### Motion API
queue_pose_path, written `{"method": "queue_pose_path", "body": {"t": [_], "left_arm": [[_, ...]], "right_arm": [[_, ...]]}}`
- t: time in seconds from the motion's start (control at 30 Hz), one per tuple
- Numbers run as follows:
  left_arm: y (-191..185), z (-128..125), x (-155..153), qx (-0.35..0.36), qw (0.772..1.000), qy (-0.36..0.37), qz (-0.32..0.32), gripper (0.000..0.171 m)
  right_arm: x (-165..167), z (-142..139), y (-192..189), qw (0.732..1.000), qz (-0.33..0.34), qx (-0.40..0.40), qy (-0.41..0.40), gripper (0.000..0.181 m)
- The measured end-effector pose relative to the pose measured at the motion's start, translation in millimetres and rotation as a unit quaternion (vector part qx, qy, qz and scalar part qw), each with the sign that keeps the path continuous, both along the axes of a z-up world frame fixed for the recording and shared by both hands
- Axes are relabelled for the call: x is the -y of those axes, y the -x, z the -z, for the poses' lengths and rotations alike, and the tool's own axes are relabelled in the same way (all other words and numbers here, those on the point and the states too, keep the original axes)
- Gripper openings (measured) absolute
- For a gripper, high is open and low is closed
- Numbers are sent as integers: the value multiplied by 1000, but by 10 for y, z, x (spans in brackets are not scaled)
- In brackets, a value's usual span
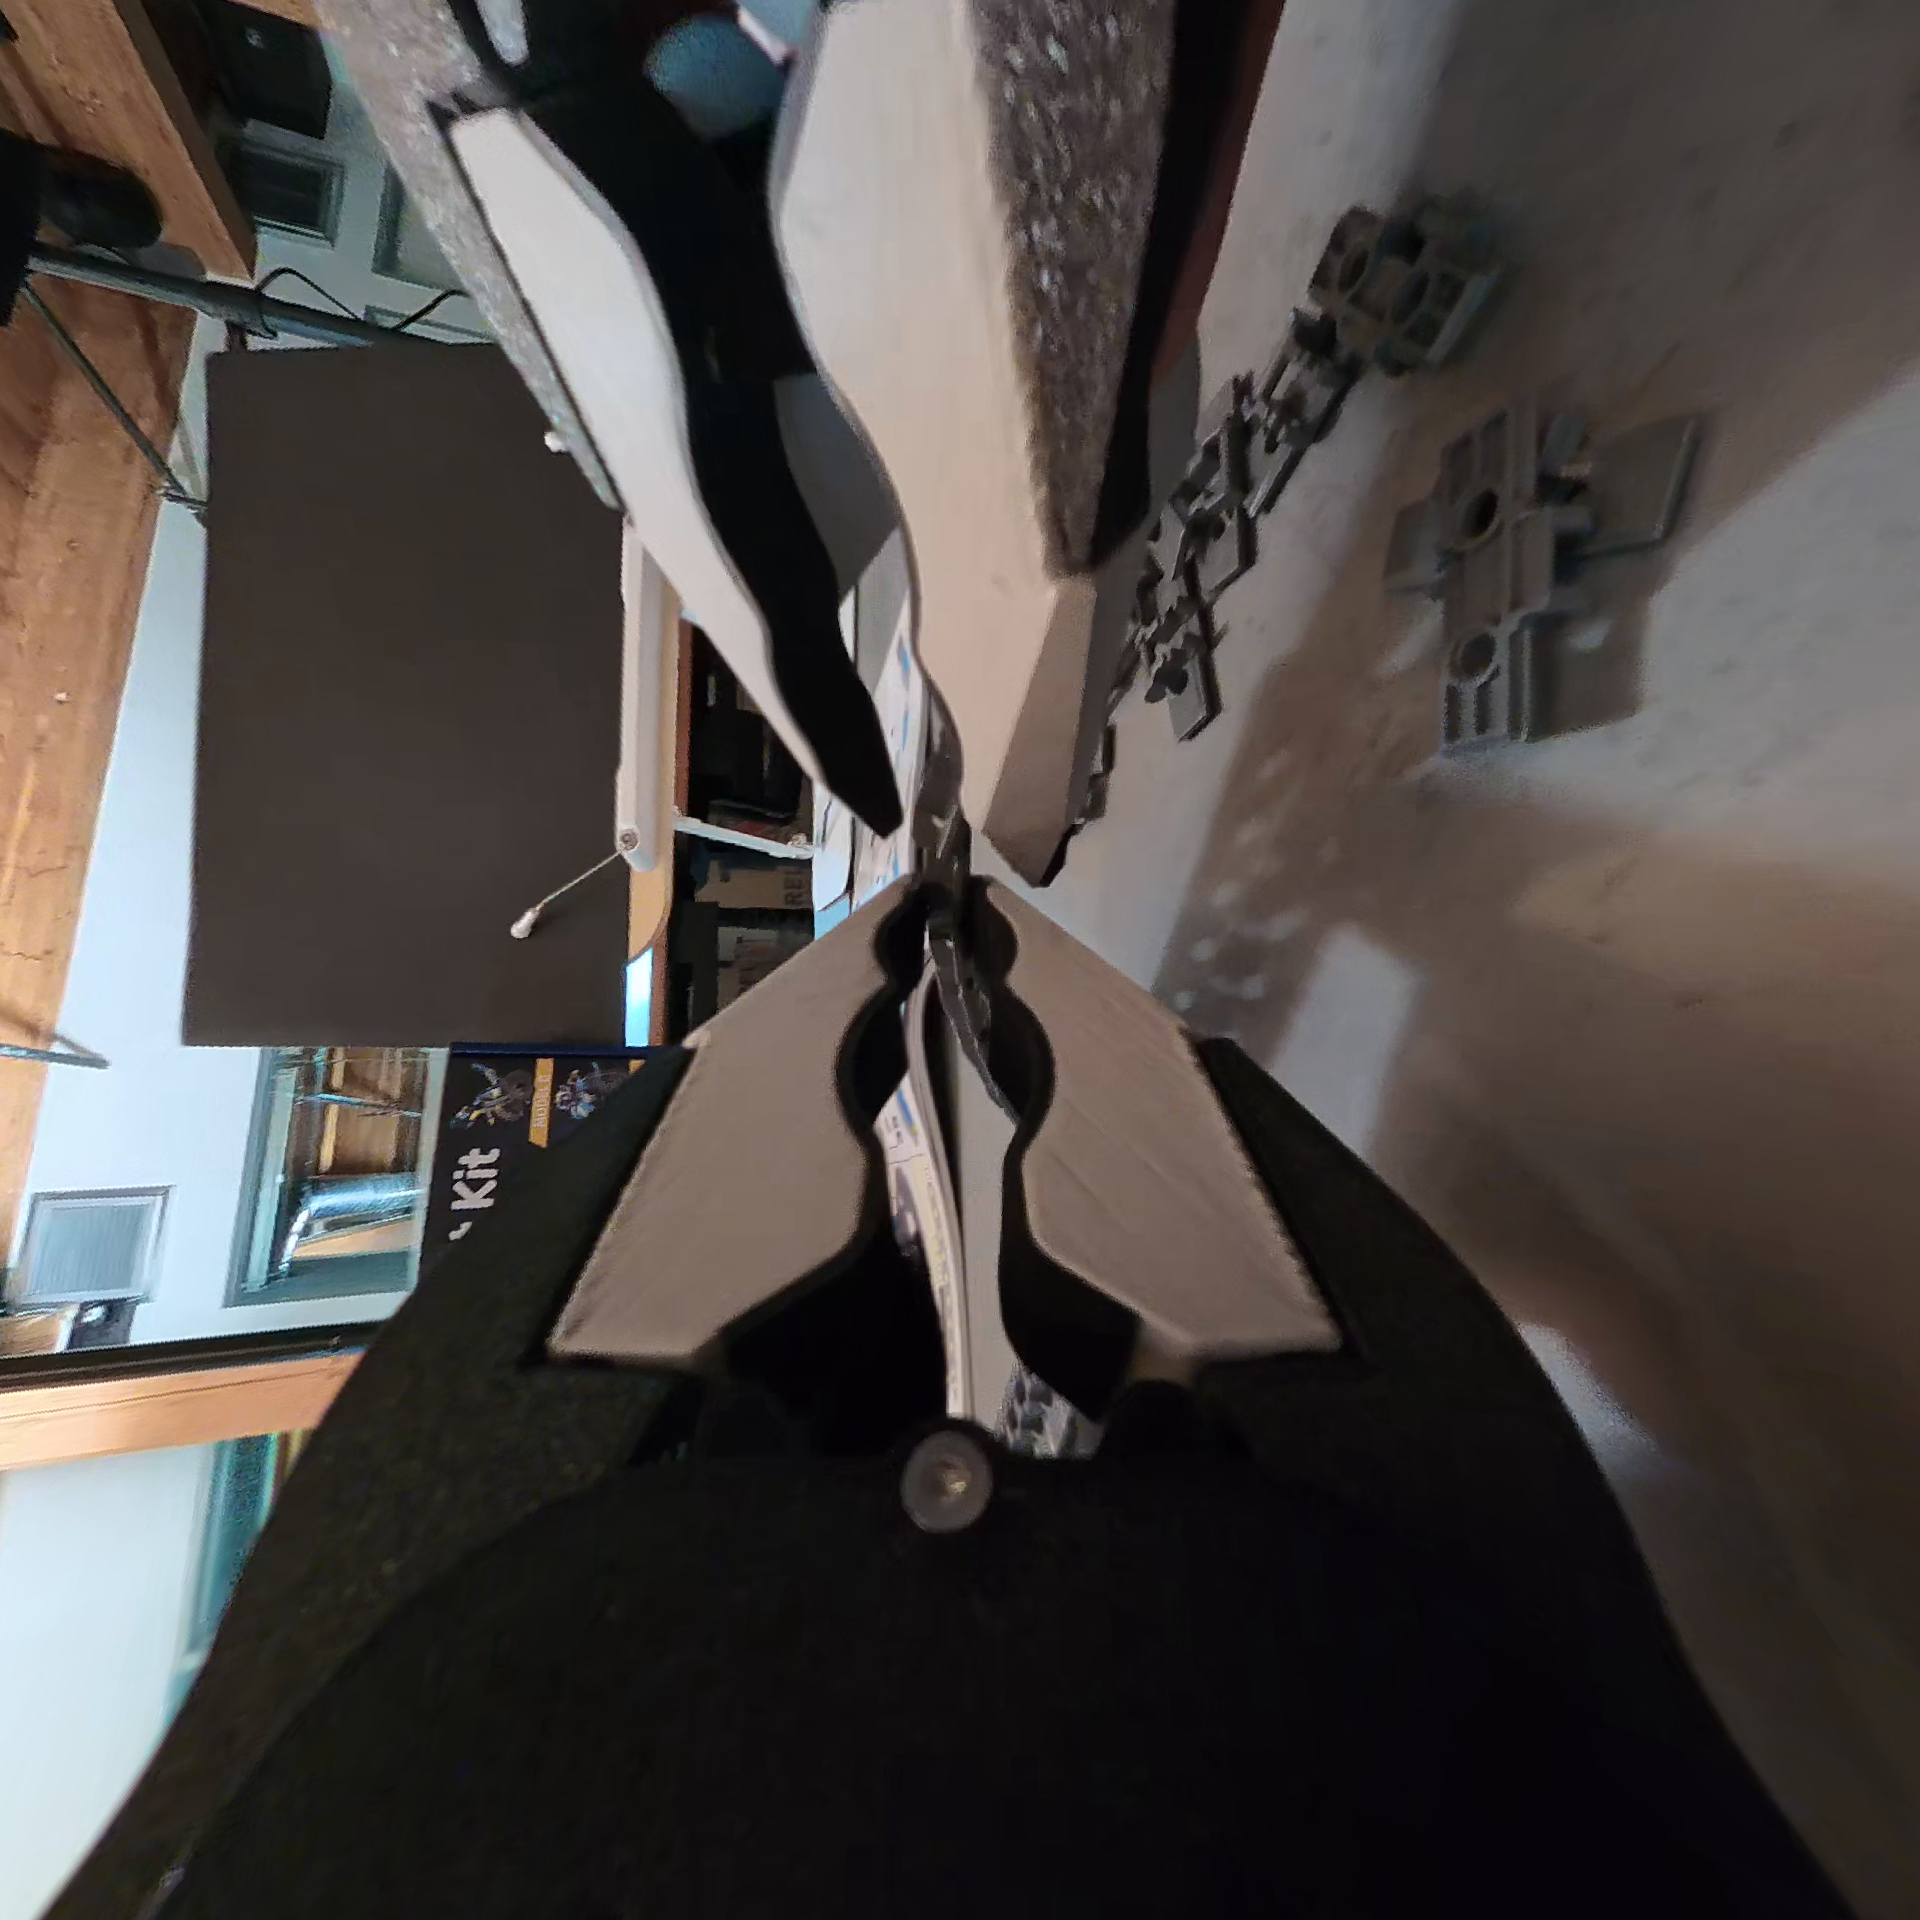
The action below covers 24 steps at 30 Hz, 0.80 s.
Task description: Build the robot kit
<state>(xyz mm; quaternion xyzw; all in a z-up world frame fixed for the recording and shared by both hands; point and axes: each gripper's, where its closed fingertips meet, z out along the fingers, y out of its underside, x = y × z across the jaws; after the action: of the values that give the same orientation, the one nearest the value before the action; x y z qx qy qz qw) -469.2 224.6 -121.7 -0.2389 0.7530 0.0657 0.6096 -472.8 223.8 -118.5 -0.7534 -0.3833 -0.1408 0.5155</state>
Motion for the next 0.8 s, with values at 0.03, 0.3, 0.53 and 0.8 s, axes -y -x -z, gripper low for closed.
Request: {"method": "queue_pose_path", "body": {"t": [0.03, 0.3, 0.53, 0.8], "left_arm": [[-2, 1, 23, 0, 1000, 10, 4, 7], [47, 30, 100, -17, 983, 180, 25, 7], [57, 149, 149, -43, 960, 274, 28, 6], [37, 71, 136, -22, 972, 233, 33, 8]], "right_arm": [[1, 2, -1, 1000, -1, 8, -3, 27], [49, 31, 56, 998, -41, 42, 8, 10], [96, 166, 66, 995, -55, 32, 71, 8], [83, 99, 41, 996, -68, 16, 58, 9]]}}
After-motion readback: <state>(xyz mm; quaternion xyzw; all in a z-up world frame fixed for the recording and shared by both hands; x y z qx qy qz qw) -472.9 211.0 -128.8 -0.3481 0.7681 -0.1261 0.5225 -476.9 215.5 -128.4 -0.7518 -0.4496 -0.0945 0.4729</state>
